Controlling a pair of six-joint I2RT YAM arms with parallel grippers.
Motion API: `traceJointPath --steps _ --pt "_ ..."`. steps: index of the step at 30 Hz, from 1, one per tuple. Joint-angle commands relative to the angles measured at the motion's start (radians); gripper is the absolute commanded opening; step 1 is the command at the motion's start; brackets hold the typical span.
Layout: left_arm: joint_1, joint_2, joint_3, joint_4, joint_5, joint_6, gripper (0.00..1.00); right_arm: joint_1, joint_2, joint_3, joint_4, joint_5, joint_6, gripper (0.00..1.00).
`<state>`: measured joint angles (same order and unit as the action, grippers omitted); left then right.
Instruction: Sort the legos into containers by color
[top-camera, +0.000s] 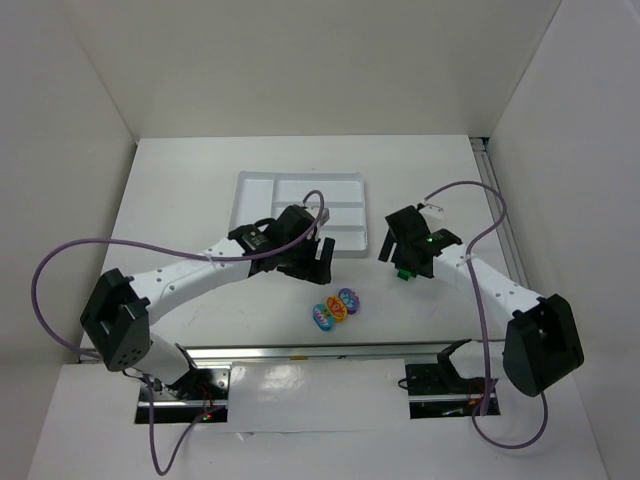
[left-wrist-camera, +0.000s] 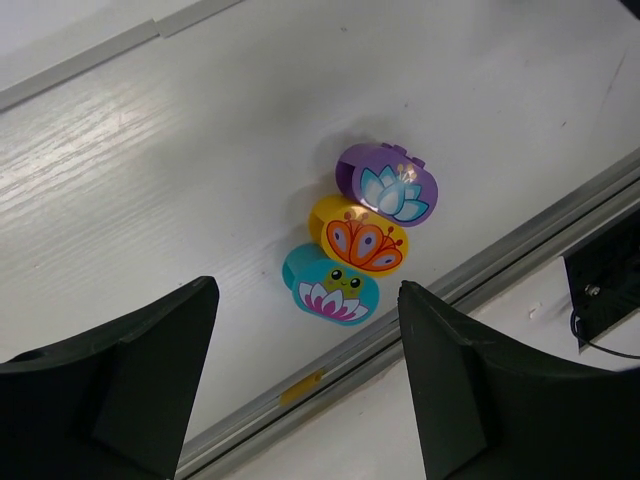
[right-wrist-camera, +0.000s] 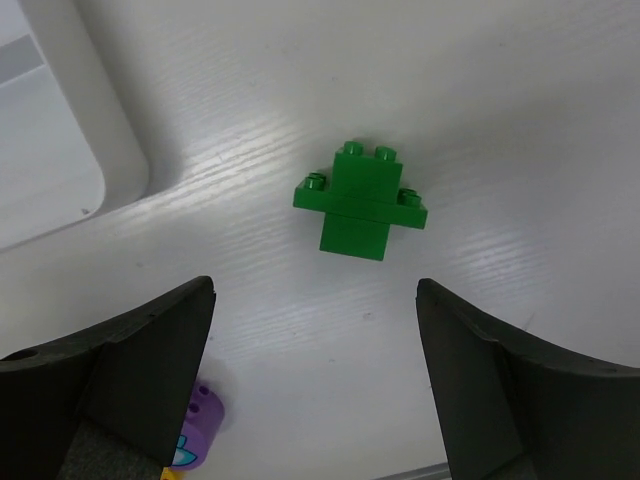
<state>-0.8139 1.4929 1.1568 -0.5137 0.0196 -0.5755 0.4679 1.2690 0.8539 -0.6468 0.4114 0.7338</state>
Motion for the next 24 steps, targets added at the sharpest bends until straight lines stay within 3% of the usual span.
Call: traceJointPath --steps 1,7,13,19,24 --pt "-0.004 0.02 0.035 -0.005 -0.02 -0.001 0.85 -0.035 0.029 -0.032 0.035 -0.016 0.012 0.88" --pt "-0.013 0.049 0.044 -0.005 -0.01 -0.001 0.88 -0.135 0.064 -0.064 0.107 -0.098 -0.048 0.82" --pt "-0.022 0.07 0.053 -0.005 -0.01 -0.001 0.88 -0.135 0.105 -0.096 0.163 -0.143 -0.077 0.73" --pt "-0.022 0.079 0.064 -0.005 -0.02 0.008 0.88 -0.135 0.125 -0.105 0.196 -0.143 -0.097 0.73" --pt "-0.022 0.089 0.064 -0.005 -0.02 0.008 0.88 -0.135 0.159 -0.105 0.219 -0.125 -0.115 0.63"
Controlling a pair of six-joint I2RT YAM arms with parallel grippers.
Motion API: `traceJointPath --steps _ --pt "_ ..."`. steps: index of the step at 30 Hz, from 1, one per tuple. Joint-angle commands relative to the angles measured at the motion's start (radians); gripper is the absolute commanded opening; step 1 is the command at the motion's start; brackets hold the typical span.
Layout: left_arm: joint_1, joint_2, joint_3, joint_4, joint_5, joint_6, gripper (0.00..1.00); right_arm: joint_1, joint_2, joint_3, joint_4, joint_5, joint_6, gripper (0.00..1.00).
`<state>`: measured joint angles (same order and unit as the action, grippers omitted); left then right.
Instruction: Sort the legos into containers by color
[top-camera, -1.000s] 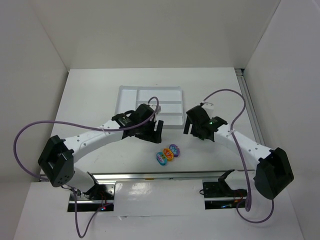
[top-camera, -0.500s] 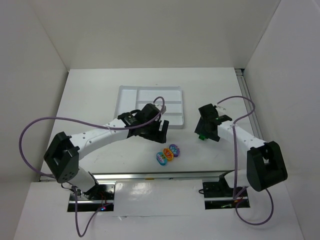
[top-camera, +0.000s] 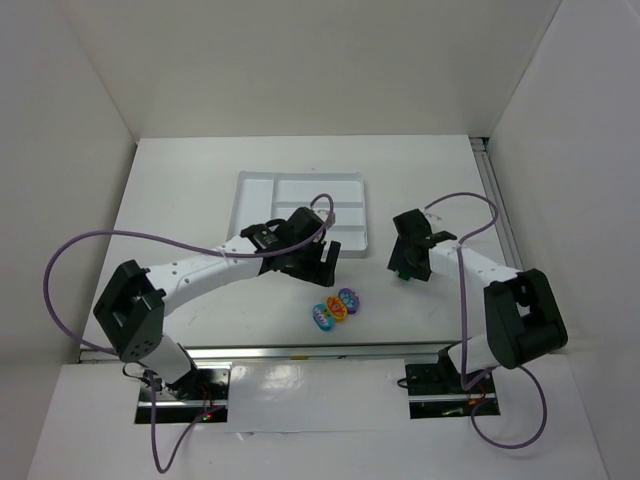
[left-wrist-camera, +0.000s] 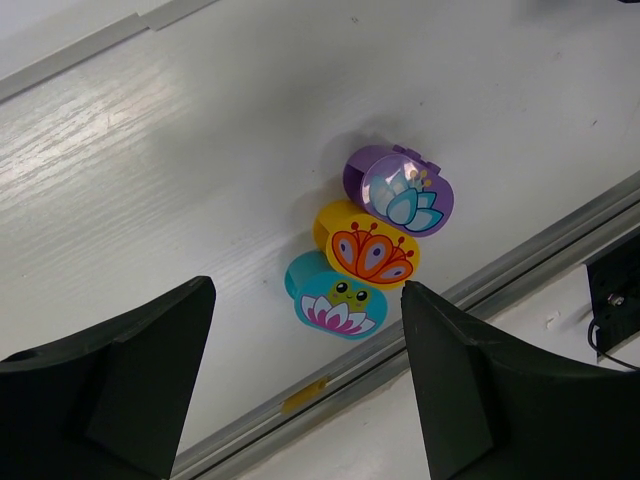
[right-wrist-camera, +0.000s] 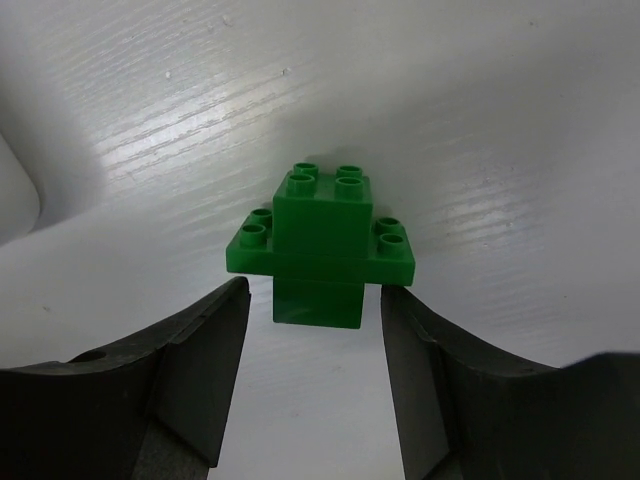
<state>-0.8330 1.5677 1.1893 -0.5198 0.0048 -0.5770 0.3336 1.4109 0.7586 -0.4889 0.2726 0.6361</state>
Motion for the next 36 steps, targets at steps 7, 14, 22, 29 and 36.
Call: traceJointPath --steps 7,14,22,29,36 --pt "-0.003 0.023 0.032 0.001 -0.016 0.019 0.88 -0.001 0.049 -0.01 0.081 0.045 -0.041 0.62" --pt "-0.003 0.023 0.096 -0.022 -0.067 0.051 0.89 -0.001 0.028 -0.038 0.113 0.08 -0.104 0.38" --pt "0.201 -0.009 0.232 -0.077 0.05 0.103 0.9 -0.001 -0.19 -0.048 0.188 -0.156 -0.243 0.24" --pt "0.383 0.159 0.576 -0.23 0.407 0.184 0.97 0.122 -0.339 0.051 0.221 -0.326 -0.415 0.24" --pt "0.378 0.281 0.678 -0.204 0.744 0.212 0.95 0.281 -0.328 0.212 0.159 -0.242 -0.53 0.2"
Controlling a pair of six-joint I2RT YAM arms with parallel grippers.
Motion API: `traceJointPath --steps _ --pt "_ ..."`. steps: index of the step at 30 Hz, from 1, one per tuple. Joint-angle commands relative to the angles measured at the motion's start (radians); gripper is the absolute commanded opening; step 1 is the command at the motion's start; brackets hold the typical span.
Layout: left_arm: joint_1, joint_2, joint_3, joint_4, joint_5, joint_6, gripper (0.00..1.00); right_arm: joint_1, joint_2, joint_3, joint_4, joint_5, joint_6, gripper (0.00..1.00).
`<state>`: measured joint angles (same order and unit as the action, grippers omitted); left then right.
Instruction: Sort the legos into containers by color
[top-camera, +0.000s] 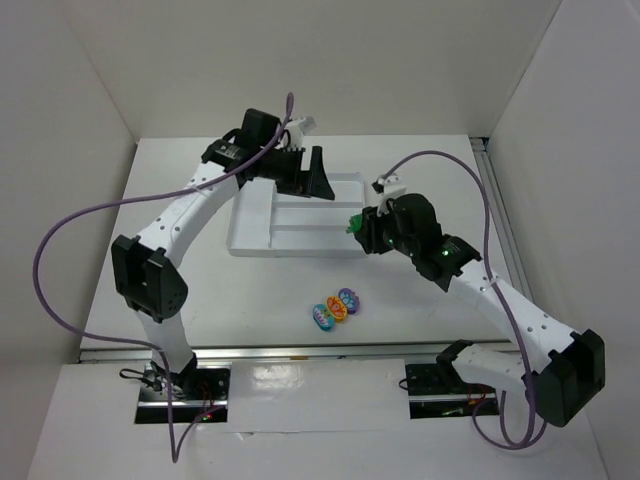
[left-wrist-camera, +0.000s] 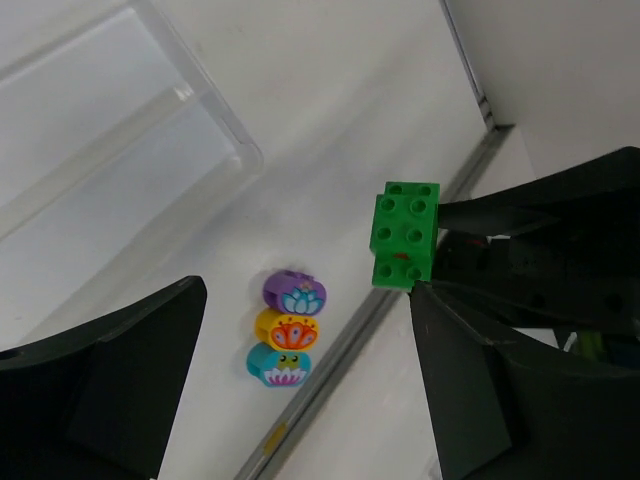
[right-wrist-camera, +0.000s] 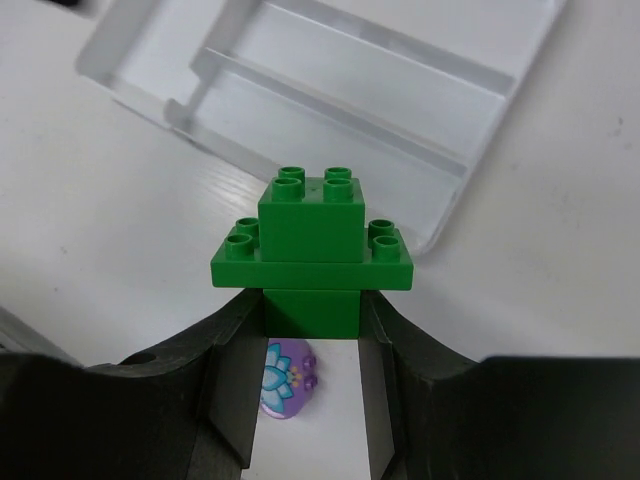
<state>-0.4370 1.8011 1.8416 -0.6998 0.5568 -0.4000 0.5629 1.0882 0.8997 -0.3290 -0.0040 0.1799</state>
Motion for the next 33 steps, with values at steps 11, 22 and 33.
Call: traceJointPath --steps 11,22,33 --pt "-0.078 0.095 -0.079 0.138 0.339 -0.039 0.87 0.111 0.006 0.111 -0.031 0.056 -0.085 0.2" --pt "-0.008 -0.005 -0.258 0.417 0.497 -0.198 0.92 0.111 0.006 0.111 -0.031 0.045 -0.094 0.2" --pt "-0.008 -0.013 -0.3 0.487 0.565 -0.22 0.91 0.111 0.015 0.111 -0.032 0.018 -0.103 0.19"
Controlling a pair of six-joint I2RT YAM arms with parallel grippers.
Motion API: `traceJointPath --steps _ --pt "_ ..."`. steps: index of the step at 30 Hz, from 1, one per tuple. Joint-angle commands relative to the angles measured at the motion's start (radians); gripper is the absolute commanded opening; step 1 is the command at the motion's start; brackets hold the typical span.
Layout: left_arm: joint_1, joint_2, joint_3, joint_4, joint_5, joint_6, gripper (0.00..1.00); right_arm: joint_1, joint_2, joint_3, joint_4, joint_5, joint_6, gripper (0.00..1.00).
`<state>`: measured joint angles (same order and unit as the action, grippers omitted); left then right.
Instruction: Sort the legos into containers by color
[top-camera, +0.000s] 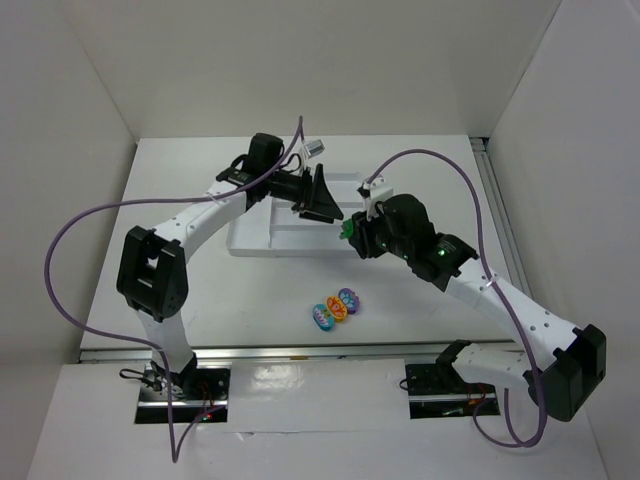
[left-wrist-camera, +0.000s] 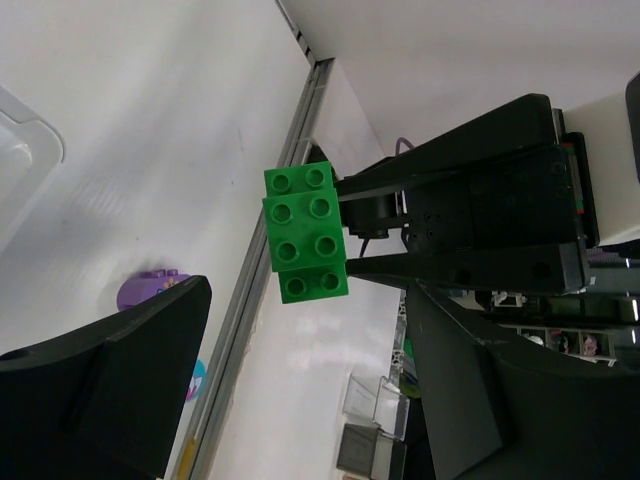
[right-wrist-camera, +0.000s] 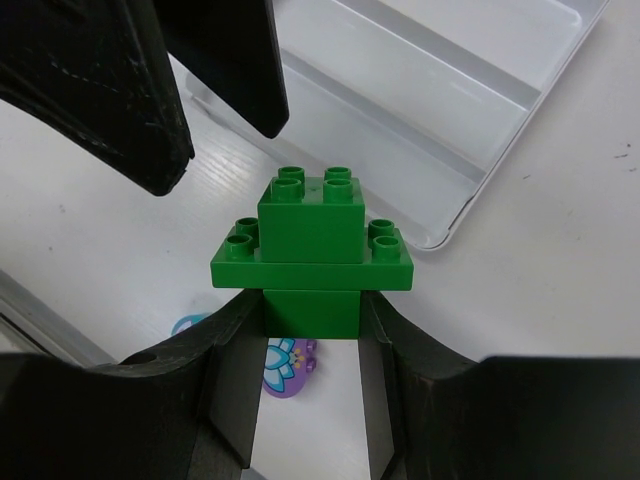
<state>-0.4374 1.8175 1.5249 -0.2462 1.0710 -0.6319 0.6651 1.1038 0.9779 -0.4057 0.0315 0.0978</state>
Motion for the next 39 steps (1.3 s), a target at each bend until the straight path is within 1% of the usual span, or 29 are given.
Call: traceJointPath --steps 1,4,5,8,14,15,19,22,25,29,30,31,33,34,38,39 --pt "-0.021 -0.029 0.029 0.016 0.05 0.029 0.91 0.008 -0.001 0.033 0.045 -0.018 -0.021 0.19" --pt "-0.021 -0.003 0.029 0.016 0.046 0.029 0.9 0.008 -0.001 0.033 0.045 -0.027 -0.021 0.19" --pt "-0.021 0.011 0.029 0.03 0.046 0.018 0.88 0.008 -0.001 0.033 0.045 -0.027 -0.021 0.19" --pt "-0.031 0.034 0.029 0.085 0.079 -0.005 0.88 0.008 -0.001 0.033 0.045 -0.038 -0.021 0.19" --pt "-0.06 0.072 0.073 0.076 0.09 0.005 0.87 0.008 -0.001 0.033 0.045 -0.047 -0.021 0.19" --pt "-0.06 0.083 0.073 0.067 0.09 0.005 0.82 0.008 -0.001 0.033 0.045 -0.047 -0.021 0.19" --pt "-0.06 0.083 0.073 0.067 0.079 0.015 0.74 0.008 -0.001 0.033 0.045 -0.056 -0.021 0.19" --pt "-0.06 0.083 0.083 0.088 0.089 0.005 0.64 0.008 0.008 0.033 0.045 -0.067 -0.021 0.19" --pt "-0.06 0.083 0.083 0.088 0.089 0.005 0.59 0.008 0.018 0.033 0.045 -0.067 -0.021 0.19" --pt "-0.06 0.083 0.092 0.064 0.089 0.014 0.44 0.008 0.018 0.033 0.045 -0.058 -0.021 0.19" --pt "-0.06 0.083 0.092 0.064 0.089 0.014 0.37 0.008 0.018 0.033 0.045 -0.058 -0.021 0.19" --pt "-0.06 0.083 0.092 0.053 0.089 0.024 0.22 0.008 0.018 0.033 0.045 -0.048 -0.021 0.19" --pt "-0.06 0.083 0.113 0.027 0.089 0.024 0.0 0.008 0.018 0.033 0.045 -0.033 -0.021 0.19" --pt "-0.044 0.092 0.113 0.018 0.08 0.024 0.0 0.008 0.018 0.033 0.045 -0.033 -0.021 0.19" --pt "0.0 0.092 0.123 -0.008 0.041 0.011 0.0 0.018 0.007 0.024 0.036 -0.01 -0.021 0.12" --pt "0.0 0.092 0.135 -0.021 0.029 0.02 0.0 0.018 0.007 0.015 0.036 -0.01 -0.021 0.12"
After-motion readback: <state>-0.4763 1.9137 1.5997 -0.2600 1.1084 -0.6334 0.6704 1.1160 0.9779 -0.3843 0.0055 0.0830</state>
